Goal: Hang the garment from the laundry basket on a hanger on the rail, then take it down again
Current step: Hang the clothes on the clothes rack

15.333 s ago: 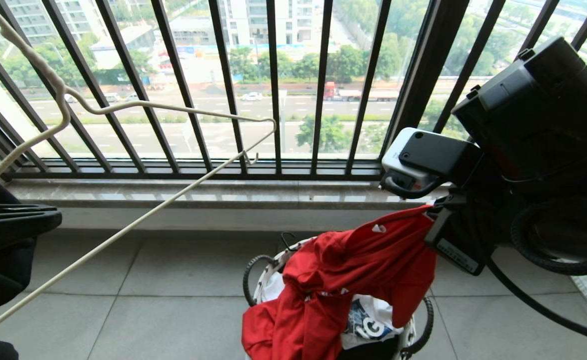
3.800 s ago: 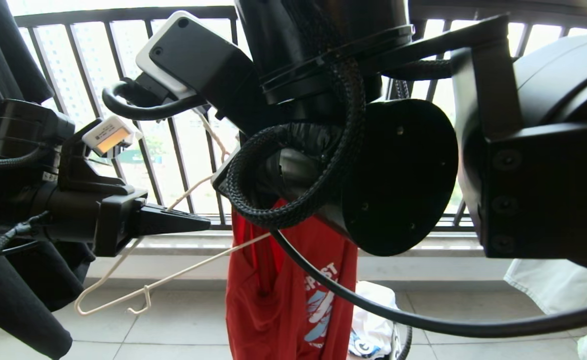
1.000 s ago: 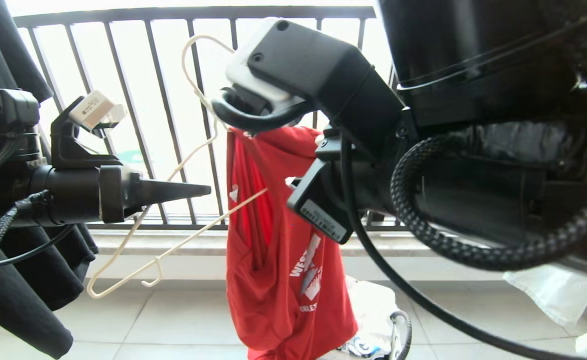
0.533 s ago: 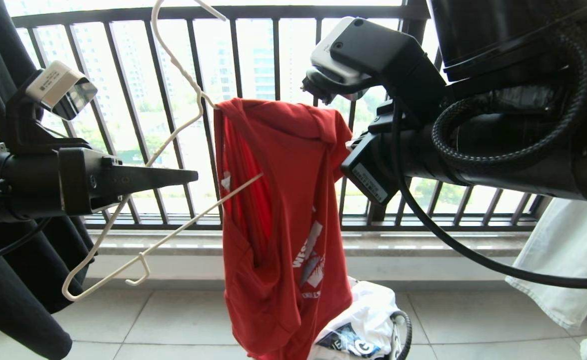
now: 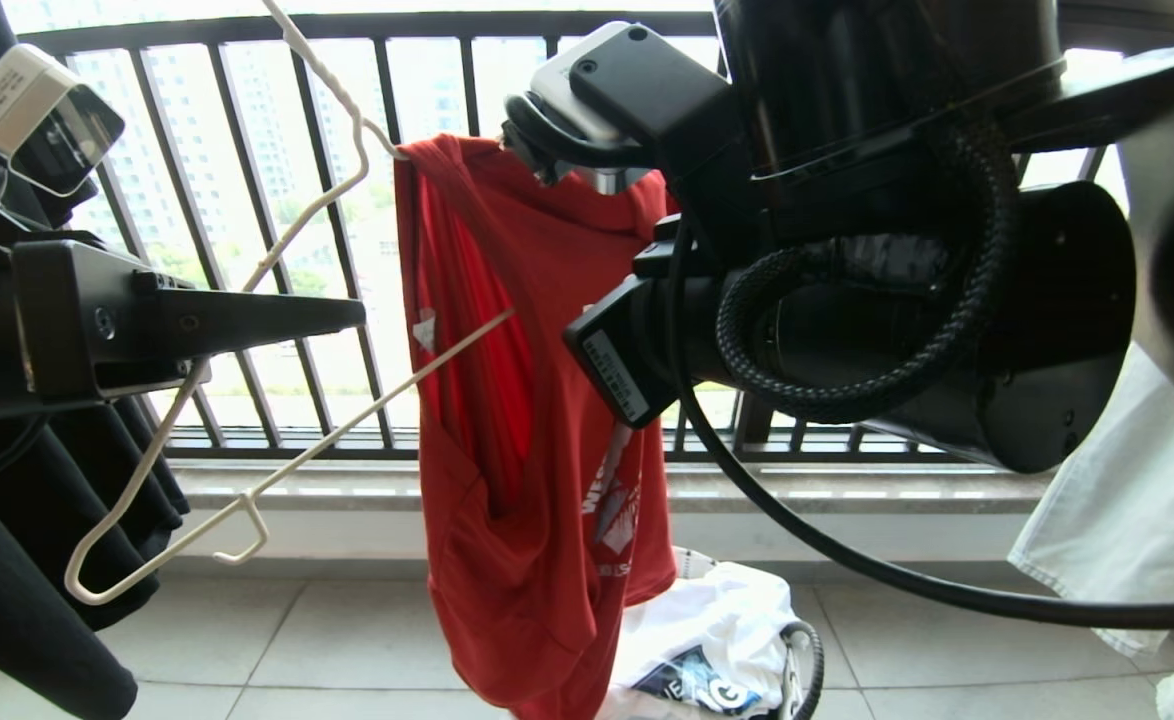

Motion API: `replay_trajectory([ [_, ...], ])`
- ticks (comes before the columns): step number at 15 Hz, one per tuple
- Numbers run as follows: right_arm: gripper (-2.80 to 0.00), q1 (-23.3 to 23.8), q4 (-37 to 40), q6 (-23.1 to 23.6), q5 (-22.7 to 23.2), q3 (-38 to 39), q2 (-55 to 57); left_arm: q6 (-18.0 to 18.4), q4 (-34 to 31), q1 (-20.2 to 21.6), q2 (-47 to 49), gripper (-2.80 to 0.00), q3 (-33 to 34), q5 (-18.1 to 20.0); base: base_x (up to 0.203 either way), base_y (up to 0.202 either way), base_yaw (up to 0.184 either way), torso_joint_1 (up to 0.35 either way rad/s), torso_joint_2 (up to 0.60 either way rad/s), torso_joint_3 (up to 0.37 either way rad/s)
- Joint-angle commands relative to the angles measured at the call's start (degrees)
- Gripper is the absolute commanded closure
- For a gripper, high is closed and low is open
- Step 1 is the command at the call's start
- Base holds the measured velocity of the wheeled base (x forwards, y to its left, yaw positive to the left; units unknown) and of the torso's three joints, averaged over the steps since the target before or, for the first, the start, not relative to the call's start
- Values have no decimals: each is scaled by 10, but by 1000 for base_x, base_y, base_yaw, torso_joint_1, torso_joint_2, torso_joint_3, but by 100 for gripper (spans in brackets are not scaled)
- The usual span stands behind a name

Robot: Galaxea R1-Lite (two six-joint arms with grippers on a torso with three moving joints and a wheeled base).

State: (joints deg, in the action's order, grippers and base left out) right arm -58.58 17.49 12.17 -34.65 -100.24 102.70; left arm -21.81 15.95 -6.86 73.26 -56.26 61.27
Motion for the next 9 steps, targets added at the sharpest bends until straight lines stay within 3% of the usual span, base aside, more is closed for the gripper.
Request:
replay_trajectory([
  [1,-280,-27,1,-42,-3,4,26,-2,1,1,-6,0,-2,1,0,0,0,0,0,0],
  [4,-280,-30,-3,-70,-3,9,42,-2,2,3,-7,0,-4,-6,0,0,0,0,0,0],
  [9,-280,-30,-84,-72,-18,7,77,-48,59,5,-7,0,7,-7,0,0,0,0,0,0],
])
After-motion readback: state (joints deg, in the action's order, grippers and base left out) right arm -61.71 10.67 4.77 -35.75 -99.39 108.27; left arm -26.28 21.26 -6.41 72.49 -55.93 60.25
